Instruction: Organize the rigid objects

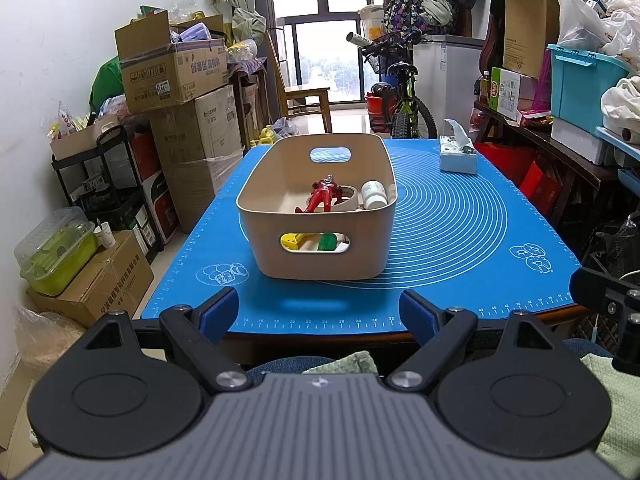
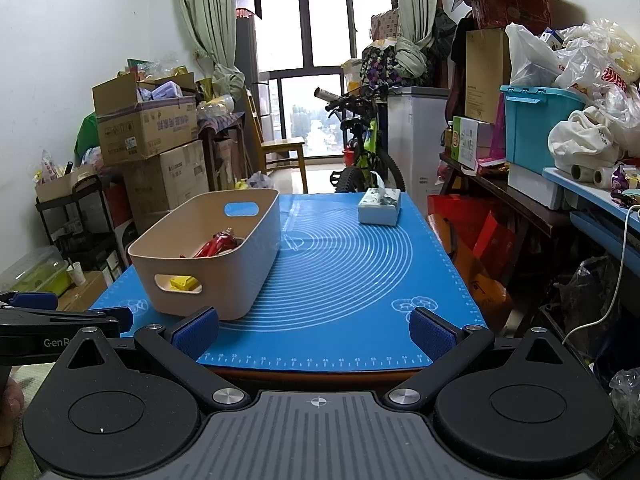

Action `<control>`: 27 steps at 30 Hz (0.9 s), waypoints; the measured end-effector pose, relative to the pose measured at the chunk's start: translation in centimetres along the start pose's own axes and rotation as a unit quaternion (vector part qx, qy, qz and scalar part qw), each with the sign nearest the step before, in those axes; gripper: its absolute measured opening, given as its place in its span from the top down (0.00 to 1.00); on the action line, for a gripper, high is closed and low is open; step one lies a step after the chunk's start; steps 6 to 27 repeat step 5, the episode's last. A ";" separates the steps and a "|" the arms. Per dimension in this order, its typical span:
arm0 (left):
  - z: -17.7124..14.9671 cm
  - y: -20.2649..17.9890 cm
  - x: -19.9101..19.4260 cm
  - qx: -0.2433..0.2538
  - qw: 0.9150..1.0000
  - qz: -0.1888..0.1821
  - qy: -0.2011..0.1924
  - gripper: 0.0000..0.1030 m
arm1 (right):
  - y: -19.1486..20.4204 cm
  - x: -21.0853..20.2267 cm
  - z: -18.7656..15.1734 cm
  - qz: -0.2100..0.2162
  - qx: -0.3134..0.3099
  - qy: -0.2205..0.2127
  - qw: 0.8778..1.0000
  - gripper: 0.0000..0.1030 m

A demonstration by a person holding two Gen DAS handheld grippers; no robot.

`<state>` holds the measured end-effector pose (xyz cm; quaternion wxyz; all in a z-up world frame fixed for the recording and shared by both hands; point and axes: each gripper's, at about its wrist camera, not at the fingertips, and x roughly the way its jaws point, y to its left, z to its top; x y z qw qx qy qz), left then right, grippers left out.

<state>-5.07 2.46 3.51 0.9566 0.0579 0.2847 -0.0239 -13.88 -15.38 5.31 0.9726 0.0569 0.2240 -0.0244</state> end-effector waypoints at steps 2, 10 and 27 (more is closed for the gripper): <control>0.0 0.0 0.0 0.000 1.000 0.000 0.000 0.15 | 0.0 0.0 0.0 0.000 0.000 0.000 1.000 0.02; -0.1 0.0 0.0 0.000 1.000 0.000 -0.001 0.15 | 0.0 0.0 0.0 0.000 0.000 0.000 1.000 0.02; -0.1 0.0 0.0 0.000 1.000 0.000 -0.001 0.15 | 0.0 0.0 0.0 0.000 0.000 0.000 1.000 0.02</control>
